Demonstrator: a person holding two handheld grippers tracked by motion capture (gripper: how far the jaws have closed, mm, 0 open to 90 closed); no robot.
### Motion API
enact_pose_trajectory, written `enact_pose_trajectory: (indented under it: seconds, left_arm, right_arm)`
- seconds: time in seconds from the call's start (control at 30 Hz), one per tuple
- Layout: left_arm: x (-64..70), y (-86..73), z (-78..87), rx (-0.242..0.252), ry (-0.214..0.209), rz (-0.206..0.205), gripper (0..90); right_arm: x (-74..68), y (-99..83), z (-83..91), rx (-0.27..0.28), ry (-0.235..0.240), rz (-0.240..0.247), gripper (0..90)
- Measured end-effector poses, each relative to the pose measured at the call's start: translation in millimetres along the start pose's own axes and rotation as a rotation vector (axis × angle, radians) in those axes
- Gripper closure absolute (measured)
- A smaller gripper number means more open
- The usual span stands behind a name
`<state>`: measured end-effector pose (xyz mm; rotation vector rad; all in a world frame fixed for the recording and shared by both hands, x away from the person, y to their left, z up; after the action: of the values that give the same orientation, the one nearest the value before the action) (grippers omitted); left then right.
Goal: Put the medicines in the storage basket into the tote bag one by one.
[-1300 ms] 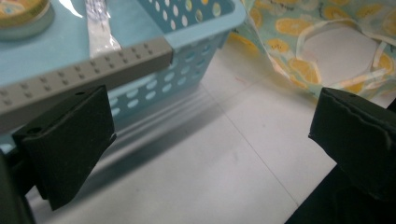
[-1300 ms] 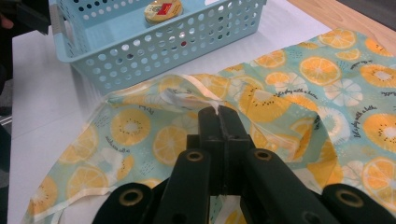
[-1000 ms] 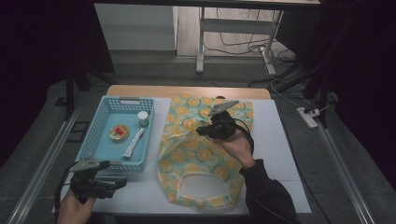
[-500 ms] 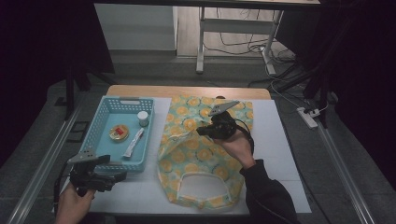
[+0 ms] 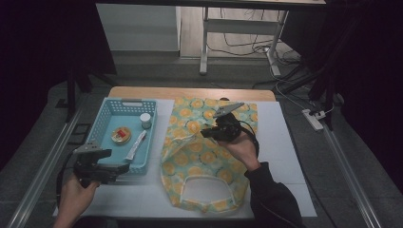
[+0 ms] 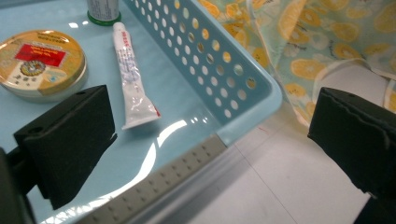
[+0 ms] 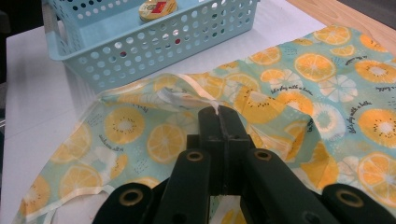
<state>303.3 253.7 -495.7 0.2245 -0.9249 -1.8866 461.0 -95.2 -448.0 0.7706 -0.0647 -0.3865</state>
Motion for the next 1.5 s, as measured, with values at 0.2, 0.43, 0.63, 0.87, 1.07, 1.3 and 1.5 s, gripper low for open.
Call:
enact_pose_trajectory:
  seconds: [0.2,0.43,0.63,0.87,1.07,1.3,1.5]
  left_arm:
    - [-8.3,8.8,-6.1,-0.013,0.028,0.002,0.2]
    - [-17.9,19.5,-11.7,-0.013,0.039,0.013,0.0]
    - [-27.0,25.3,-17.6,-0.02,0.054,0.029,0.0]
    - [-35.7,35.0,-22.3,-0.041,0.081,0.037,0.0]
    - [-45.6,41.6,-27.5,-0.067,0.098,0.05,0.0]
    - [-59.7,50.9,-33.8,-0.09,0.113,0.062,0.0]
    - [-69.1,58.7,-41.3,-0.12,0.12,0.067,0.0]
  right_arm:
    - [-0.3,0.2,0.5,-0.001,-0.001,0.003,90.0]
    - [-0.6,0.3,0.7,0.0,-0.002,0.006,90.0]
    - [-0.8,-0.1,-1.0,-0.003,0.0,0.003,90.0]
    - [-1.1,0.8,0.5,0.006,0.0,0.006,90.0]
    - [-0.6,0.5,0.3,0.004,0.0,0.008,90.0]
    - [-1.3,0.8,0.6,0.006,-0.001,0.01,90.0]
    - [-1.1,0.9,1.2,0.007,-0.002,0.011,90.0]
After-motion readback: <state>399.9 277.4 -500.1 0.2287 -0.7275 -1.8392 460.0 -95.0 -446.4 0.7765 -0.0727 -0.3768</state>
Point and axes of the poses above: each handheld gripper's, and its own axes: z roughly backward along the jaws, y roughly out of its top, x roughly to its right, the point moved 4 cm from there along -z, roughly forward along the jaws, and after that the axes turned 5 degrees about -x, right-handed, at the moved point
